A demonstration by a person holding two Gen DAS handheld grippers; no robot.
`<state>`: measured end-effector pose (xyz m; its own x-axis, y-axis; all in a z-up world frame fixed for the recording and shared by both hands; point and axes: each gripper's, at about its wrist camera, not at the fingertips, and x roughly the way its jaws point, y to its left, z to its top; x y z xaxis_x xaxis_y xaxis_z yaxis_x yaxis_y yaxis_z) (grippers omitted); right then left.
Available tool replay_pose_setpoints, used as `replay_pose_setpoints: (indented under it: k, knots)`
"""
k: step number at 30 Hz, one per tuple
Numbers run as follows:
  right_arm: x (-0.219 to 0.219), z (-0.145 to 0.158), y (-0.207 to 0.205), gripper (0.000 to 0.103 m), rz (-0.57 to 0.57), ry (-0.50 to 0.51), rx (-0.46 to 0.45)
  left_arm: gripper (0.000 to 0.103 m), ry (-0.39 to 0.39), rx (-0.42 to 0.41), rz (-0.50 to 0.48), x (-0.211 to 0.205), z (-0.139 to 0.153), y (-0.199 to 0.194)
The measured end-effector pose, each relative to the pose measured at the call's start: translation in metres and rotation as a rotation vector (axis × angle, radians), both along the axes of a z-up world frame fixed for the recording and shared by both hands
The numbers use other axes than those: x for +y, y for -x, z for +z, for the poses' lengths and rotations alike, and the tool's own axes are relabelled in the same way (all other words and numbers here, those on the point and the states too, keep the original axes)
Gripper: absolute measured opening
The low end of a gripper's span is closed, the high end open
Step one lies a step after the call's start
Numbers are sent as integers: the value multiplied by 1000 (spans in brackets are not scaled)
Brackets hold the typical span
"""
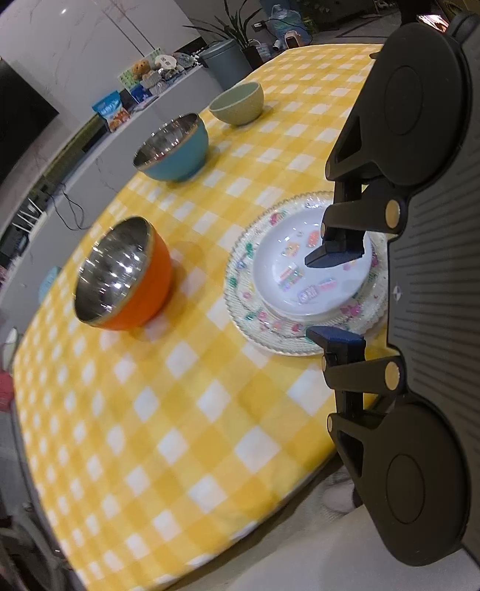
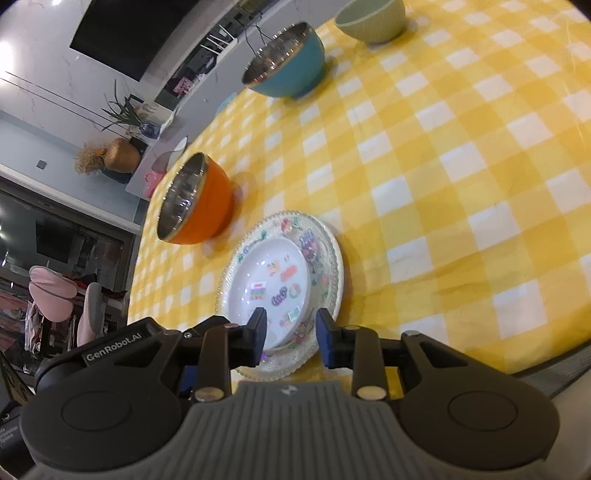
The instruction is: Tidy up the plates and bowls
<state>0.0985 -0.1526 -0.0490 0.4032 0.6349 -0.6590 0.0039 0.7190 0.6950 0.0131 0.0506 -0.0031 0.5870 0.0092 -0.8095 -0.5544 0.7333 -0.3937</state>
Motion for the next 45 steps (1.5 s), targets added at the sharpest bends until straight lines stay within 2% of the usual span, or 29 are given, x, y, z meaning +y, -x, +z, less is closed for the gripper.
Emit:
replay_pose_setpoints:
  k: [10, 18, 24, 33, 37, 41, 45]
  knots:
    - [13, 27, -7, 30, 46, 62, -129, 42, -113, -43, -61, 4, 23, -11]
    - [38, 39, -31, 33, 84, 97, -175, 42, -169, -62, -104, 17, 38, -36]
    - [60, 47, -59, 34, 108, 136, -207, 42, -158, -60, -102, 42, 41, -65]
    - [101, 56, -114, 40, 129, 163, -242, 42, -145, -76, -2, 96, 46, -107]
    - [121, 53, -132, 42, 148, 195, -244, 42, -159, -52, 34, 112, 39, -119]
    - [138, 46, -146, 44, 165, 236, -251, 42, -109, -35, 71, 126, 24, -127]
    - [153, 37, -158, 44, 174, 257, -236, 43, -122, -60, 51, 129, 13, -131]
